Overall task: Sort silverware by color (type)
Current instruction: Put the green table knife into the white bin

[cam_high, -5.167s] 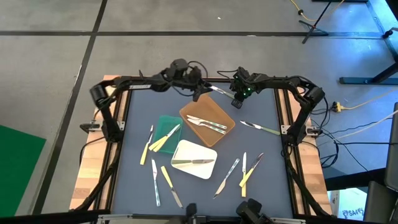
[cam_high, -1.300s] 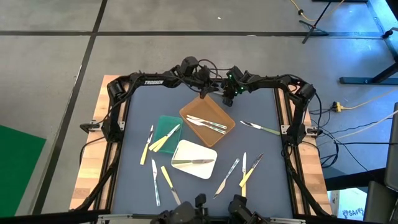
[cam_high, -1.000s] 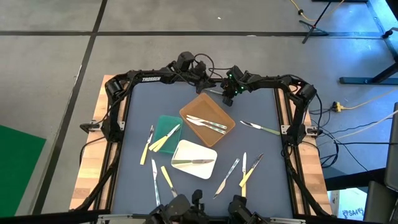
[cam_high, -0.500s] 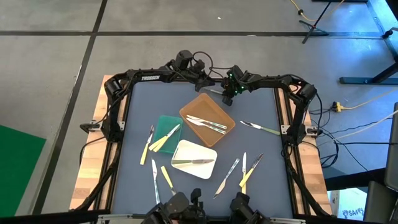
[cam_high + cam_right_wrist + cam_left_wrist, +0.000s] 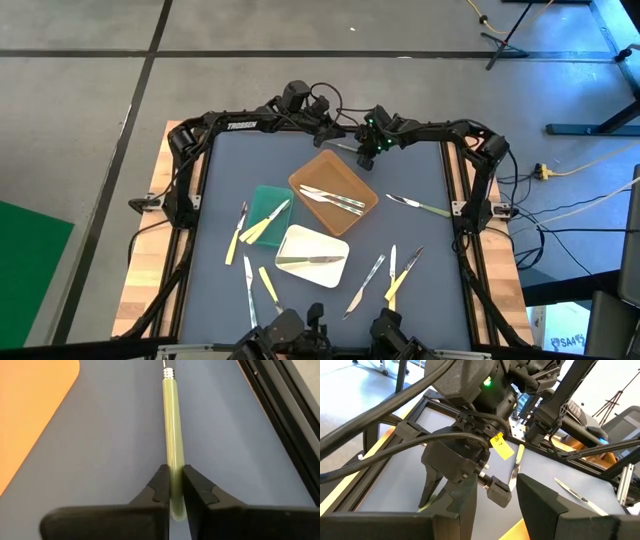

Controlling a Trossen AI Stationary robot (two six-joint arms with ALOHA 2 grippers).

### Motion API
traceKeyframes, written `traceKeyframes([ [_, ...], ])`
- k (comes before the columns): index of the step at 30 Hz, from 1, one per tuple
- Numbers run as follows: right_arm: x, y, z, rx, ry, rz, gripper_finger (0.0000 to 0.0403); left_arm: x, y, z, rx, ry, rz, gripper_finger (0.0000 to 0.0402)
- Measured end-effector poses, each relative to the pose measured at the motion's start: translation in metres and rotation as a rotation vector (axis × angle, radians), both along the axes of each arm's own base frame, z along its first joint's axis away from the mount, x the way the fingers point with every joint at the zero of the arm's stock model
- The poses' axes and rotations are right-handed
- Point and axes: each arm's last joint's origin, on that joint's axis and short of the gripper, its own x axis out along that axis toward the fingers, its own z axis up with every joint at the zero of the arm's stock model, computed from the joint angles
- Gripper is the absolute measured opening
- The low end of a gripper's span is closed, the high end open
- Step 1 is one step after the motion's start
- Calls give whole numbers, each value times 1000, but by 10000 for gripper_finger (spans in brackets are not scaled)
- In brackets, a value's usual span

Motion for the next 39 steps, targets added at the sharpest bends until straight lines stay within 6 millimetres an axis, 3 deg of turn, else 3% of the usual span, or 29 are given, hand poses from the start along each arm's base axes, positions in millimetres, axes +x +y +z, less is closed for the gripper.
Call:
traceKeyframes([
  [24,0,-4,-4,-58,45,-83,46,0,0,-1,-5,3,1,132],
  [31,0,-4,-4,-66,42,-38,10,0,0,-1,-5,4,1,132],
  [39,0,-4,-3,-59,30,-28,7,-4,6,-1,-6,3,15,132],
])
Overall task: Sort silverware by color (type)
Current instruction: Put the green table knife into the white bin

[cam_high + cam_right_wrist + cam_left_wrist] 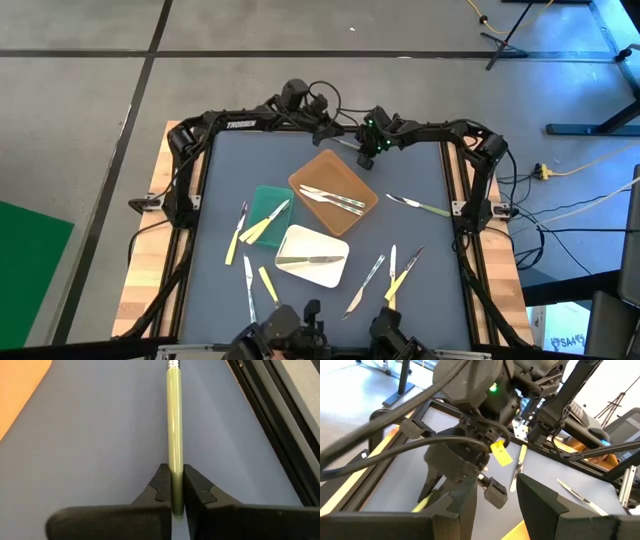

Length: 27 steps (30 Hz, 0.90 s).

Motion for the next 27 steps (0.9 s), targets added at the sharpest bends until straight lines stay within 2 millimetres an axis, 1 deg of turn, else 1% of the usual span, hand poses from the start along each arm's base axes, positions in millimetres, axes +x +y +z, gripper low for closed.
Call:
traceKeyframes([
  [6,-1,2,8,27,-50,31,5,-6,6,0,-21,-11,-27,132],
  [9,-2,4,13,30,-53,34,5,-10,6,5,-21,-1,-23,132],
  [13,-1,4,17,18,-74,38,4,-18,3,25,35,-9,-19,132],
  [20,1,2,21,20,-82,44,2,-39,-10,60,89,28,-19,132],
  [23,6,-2,32,6,-97,45,2,-51,-19,75,139,86,11,132],
  [27,14,-9,51,1,-112,50,2,-71,-36,95,231,185,22,132],
])
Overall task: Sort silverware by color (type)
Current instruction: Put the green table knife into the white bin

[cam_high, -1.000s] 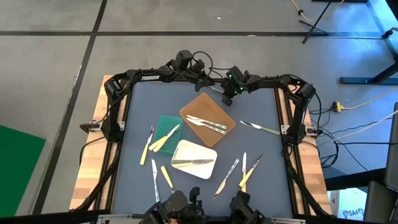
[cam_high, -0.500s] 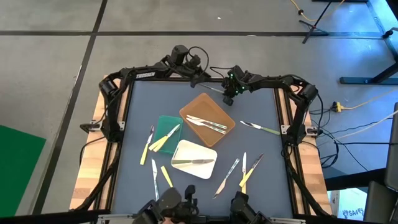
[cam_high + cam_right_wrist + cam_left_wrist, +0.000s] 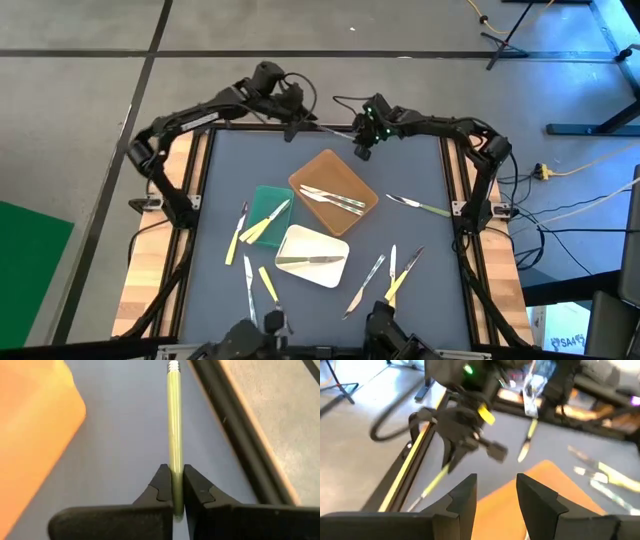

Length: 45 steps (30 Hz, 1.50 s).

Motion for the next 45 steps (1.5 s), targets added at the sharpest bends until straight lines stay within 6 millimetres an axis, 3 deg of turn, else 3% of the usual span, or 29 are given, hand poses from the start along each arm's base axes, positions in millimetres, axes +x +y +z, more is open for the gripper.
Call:
traceKeyframes([
  [7,16,-3,41,-11,15,43,2,-36,-33,38,91,42,-77,132],
  [13,40,17,72,-55,24,165,1,-54,-52,54,88,69,-73,132],
  [20,67,53,93,-236,98,374,1,-58,-58,50,5,142,-28,132],
  [31,98,116,97,-594,298,679,1,-66,-77,35,-176,359,-18,132],
  [36,109,143,100,-763,368,753,1,-74,-83,30,-250,447,-23,132],
  [45,130,185,113,-1086,406,822,1,-74,-83,30,-282,445,-8,132],
])
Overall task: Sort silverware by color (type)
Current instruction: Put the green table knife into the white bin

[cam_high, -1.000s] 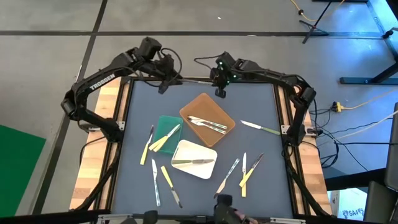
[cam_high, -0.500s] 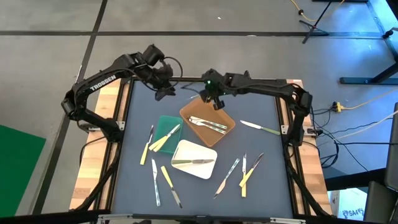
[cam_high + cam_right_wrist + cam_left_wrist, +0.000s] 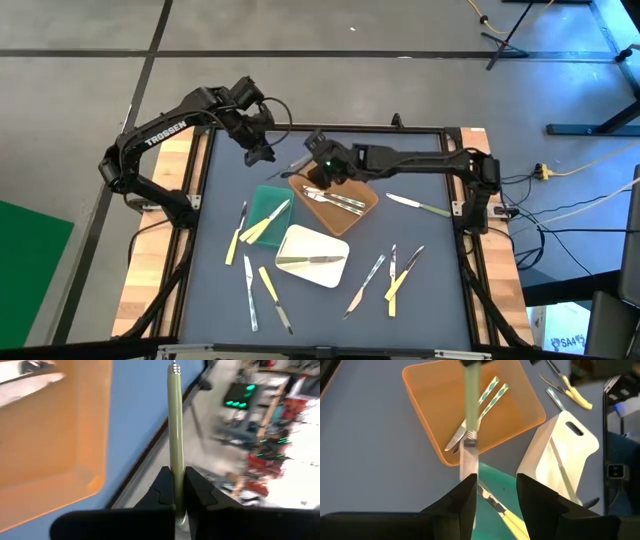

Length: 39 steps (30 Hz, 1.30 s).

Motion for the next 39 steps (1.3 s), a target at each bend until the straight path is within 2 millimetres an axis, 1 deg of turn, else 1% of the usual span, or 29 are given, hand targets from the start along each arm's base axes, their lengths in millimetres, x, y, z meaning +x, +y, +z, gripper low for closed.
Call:
traceKeyframes([
  [4,5,15,4,-61,-17,51,1,0,0,0,-25,3,23,132],
  [7,10,25,8,-87,-60,89,1,1,-2,1,-73,-34,-3,132],
  [10,14,34,14,-124,-109,132,1,4,-7,2,-111,-70,-46,132],
  [16,21,56,25,-199,-187,228,1,10,-16,3,-137,-81,-95,132],
  [21,23,69,29,-217,-228,295,1,17,-28,4,-190,-116,-170,132],
  [25,24,76,30,-234,-229,345,1,21,-35,4,-218,-123,-200,132],
  [33,25,79,35,-261,-263,376,1,28,-49,5,-232,-116,-250,132],
  [39,26,79,36,-285,-263,385,1,31,-53,3,-229,-51,-169,132],
])
